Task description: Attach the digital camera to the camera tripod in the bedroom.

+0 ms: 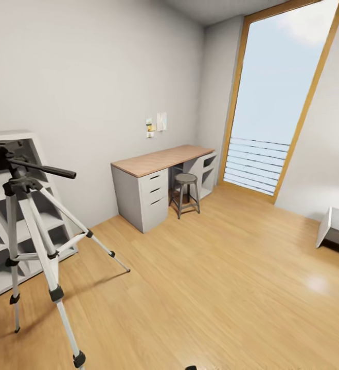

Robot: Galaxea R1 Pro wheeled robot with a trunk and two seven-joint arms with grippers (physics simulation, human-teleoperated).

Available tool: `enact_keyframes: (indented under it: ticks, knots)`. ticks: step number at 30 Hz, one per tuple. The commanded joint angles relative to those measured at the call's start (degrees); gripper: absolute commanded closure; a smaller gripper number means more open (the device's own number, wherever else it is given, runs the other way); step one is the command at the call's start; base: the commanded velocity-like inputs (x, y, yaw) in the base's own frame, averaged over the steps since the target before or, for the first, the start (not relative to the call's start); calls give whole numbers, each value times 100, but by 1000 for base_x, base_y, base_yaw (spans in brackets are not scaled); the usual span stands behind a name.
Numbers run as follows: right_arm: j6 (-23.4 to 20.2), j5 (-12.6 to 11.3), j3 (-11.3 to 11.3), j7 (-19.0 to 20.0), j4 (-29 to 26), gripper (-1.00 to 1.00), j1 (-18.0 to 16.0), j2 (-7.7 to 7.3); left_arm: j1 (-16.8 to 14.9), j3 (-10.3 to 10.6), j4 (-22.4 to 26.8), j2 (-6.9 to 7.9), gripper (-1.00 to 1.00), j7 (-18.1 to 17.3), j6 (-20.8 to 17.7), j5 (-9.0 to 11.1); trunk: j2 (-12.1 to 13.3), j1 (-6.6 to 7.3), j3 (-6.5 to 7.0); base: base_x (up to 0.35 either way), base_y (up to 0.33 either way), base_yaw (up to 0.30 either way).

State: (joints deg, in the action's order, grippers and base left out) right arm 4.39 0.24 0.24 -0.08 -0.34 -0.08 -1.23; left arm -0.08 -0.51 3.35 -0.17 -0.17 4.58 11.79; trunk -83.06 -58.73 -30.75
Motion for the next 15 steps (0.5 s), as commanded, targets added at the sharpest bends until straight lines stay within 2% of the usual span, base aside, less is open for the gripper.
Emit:
enact_keyframes:
  ticks: [1, 15]
  knots:
    - [14, 2, 2, -1, -1, -100, -1, 0, -1, -2, -1, -1, -100, -2, 16, 34, -2, 0, -4, 0, 0, -243]
    - [16, 2, 9, -1, -1, -100, -1, 0, -1, 4, 7, -1, -100, -1, 24, 26, -2, 0, -4, 0, 0, -243]
